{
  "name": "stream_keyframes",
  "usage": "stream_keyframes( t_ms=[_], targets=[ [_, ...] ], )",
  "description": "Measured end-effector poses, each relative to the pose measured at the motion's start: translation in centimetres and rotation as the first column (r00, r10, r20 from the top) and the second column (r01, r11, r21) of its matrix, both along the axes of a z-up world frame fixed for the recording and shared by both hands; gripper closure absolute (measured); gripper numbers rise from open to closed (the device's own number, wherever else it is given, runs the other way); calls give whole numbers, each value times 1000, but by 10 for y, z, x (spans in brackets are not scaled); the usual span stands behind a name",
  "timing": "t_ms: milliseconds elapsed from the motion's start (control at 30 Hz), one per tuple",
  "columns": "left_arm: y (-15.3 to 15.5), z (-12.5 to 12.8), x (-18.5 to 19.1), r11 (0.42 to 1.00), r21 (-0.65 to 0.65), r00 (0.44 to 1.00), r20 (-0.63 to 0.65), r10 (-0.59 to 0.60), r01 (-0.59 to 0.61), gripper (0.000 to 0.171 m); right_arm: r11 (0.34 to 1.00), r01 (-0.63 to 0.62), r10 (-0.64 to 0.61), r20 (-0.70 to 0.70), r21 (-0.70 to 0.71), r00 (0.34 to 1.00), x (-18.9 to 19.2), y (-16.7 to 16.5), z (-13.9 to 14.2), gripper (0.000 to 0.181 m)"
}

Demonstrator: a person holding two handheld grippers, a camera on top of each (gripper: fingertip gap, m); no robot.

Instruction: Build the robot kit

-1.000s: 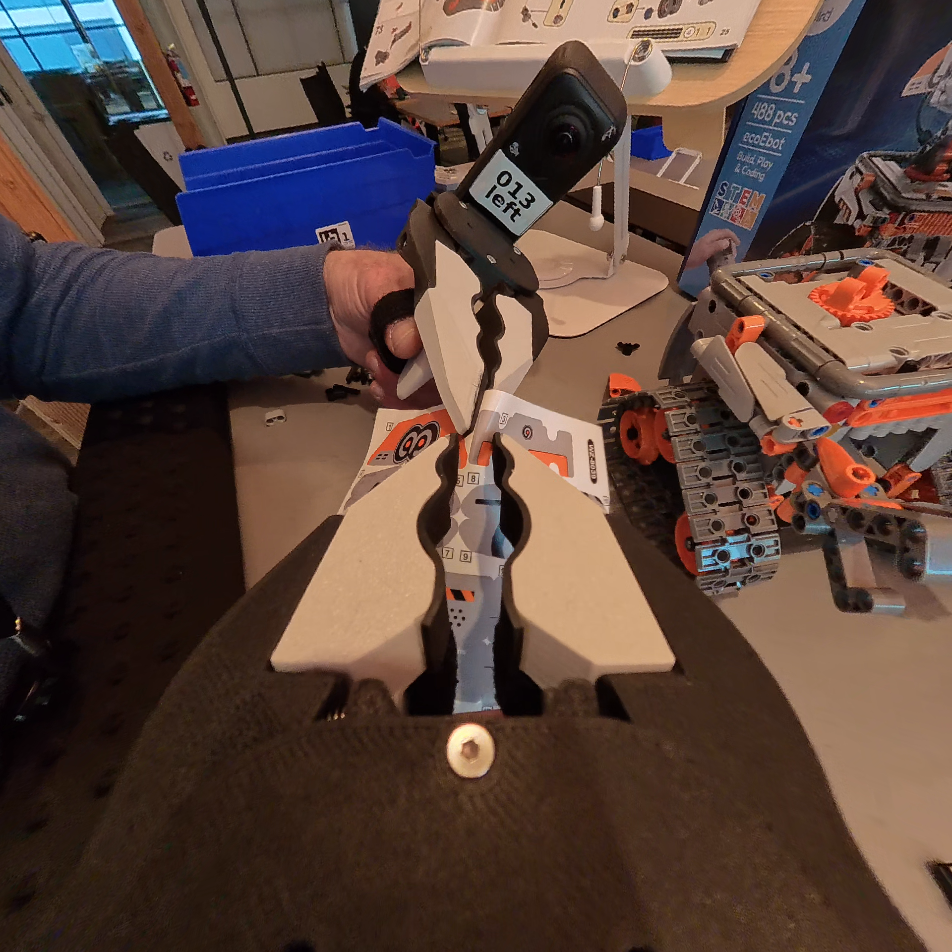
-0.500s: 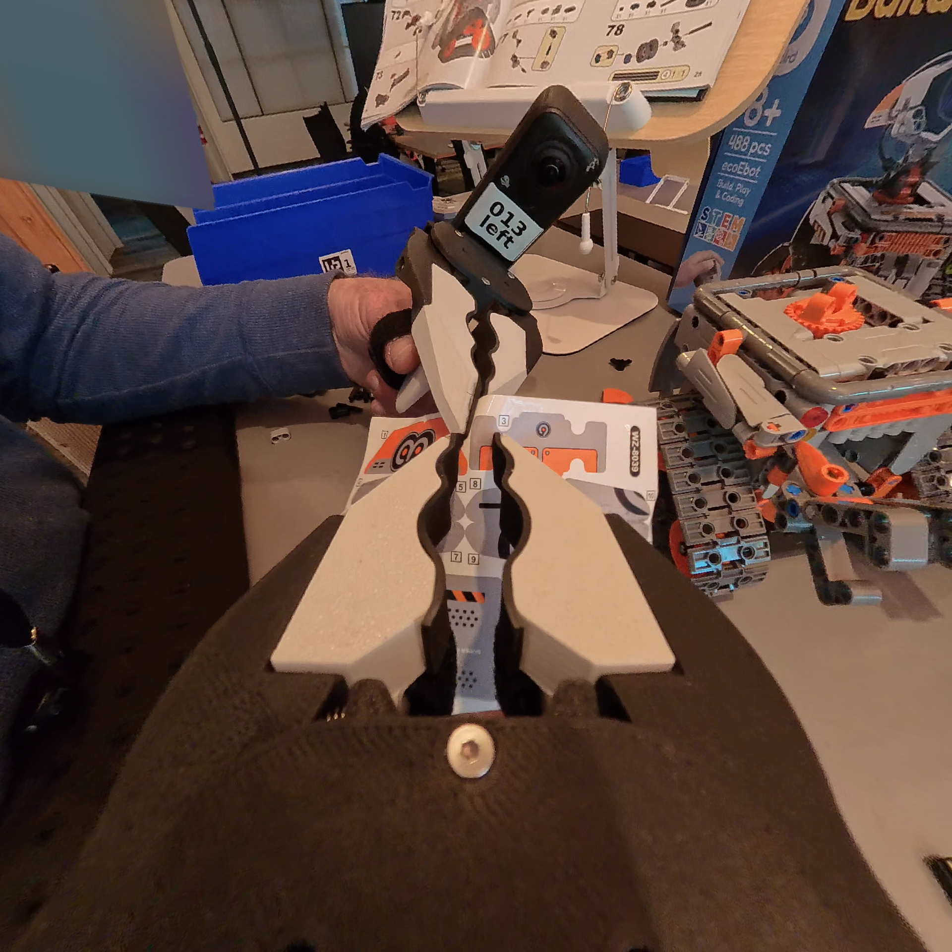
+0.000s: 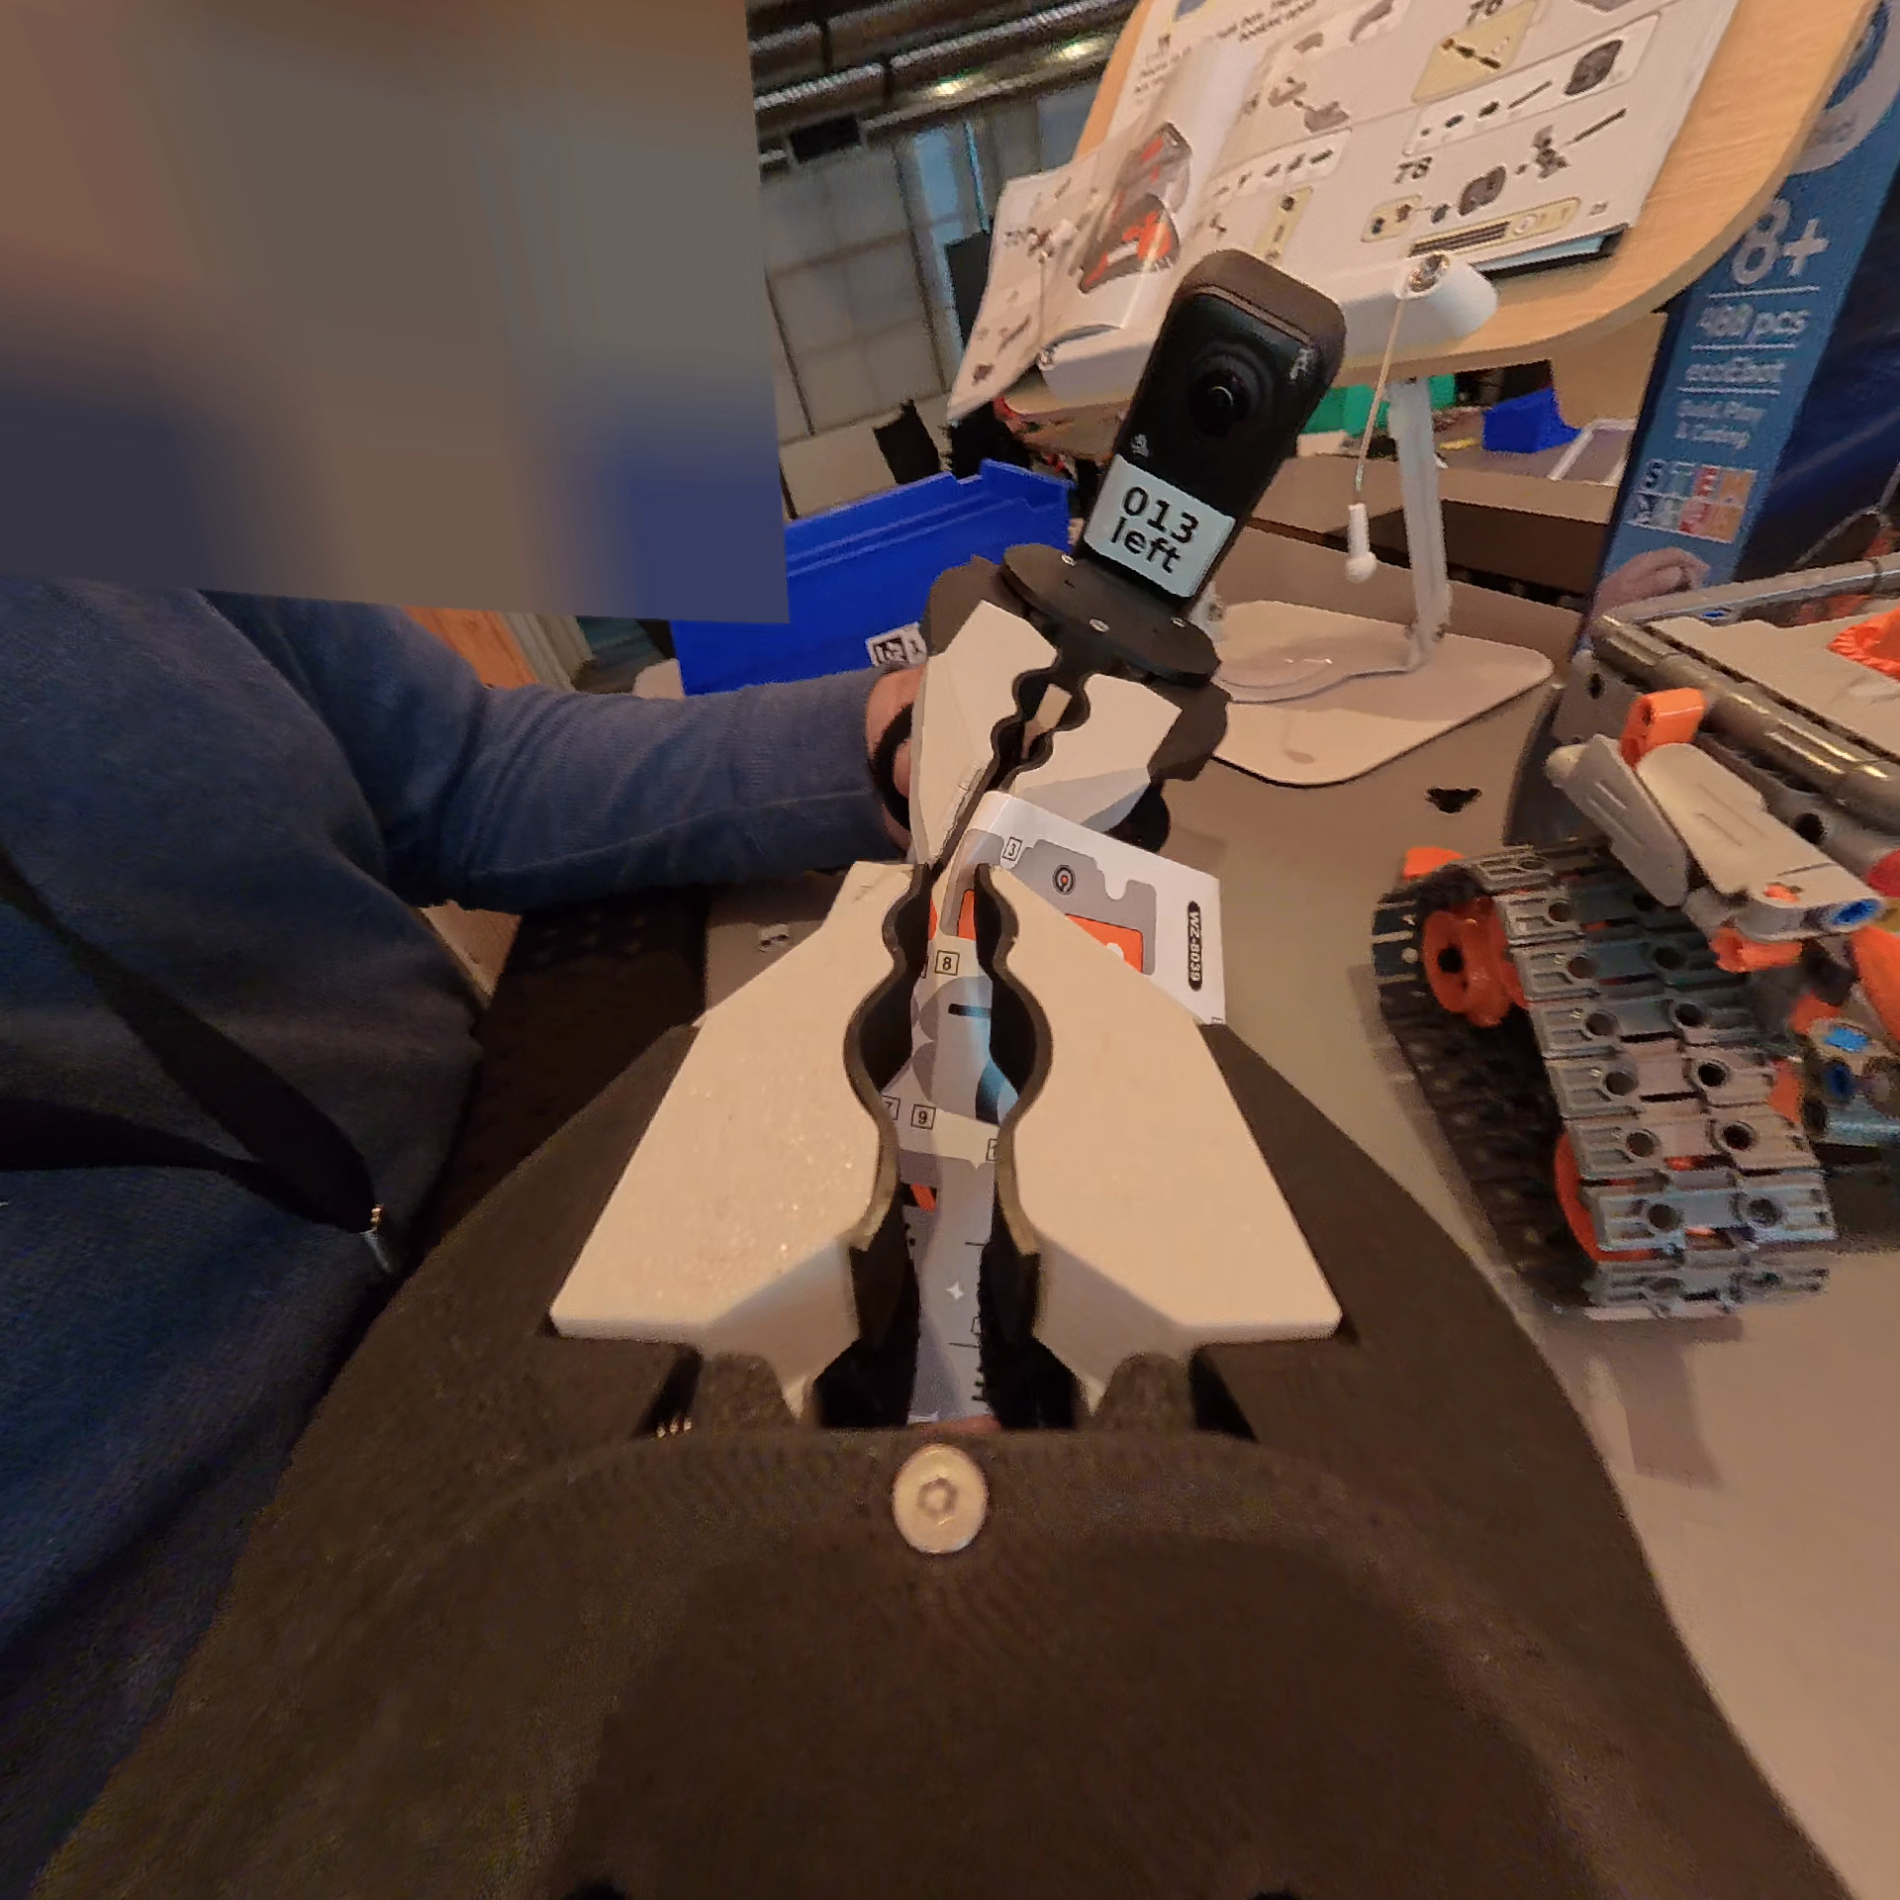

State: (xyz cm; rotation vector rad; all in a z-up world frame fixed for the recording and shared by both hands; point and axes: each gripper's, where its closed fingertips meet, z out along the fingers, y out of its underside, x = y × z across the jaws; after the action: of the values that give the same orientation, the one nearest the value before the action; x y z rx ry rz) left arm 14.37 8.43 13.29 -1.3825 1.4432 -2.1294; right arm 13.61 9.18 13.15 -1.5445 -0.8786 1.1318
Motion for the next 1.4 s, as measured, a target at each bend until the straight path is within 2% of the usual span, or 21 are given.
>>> stream_keyframes(
  t_ms=[233, 500, 833, 1100, 1400],
  targets=[
    [-11, 12, -4, 998, 45, 995, 84, -44, 41, 171, 993, -102, 93, -145, -56, 985, -3, -11, 13, 178],
    [-15, 14, -4, 993, 116, 993, 108, -44, 32, 171, 985, -144, 125, -190, -89, 974, -2, -15, 16, 181],
    [-8, 6, -1, 984, 180, 999, 44, 5, -13, 171, 996, -72, 66, -111, -52, 992, 1, -8, 8, 181],
    [-3, -2, 1, 978, 206, 999, 0, 38, -37, 171, 980, -92, 66, -154, -174, 986, 3, -3, 1, 181],
    [6, -17, 6, 987, 154, 996, -62, 62, -52, 171, 960, -72, 31, -153, -272, 988, 7, 6, -14, 181]
  ],
)
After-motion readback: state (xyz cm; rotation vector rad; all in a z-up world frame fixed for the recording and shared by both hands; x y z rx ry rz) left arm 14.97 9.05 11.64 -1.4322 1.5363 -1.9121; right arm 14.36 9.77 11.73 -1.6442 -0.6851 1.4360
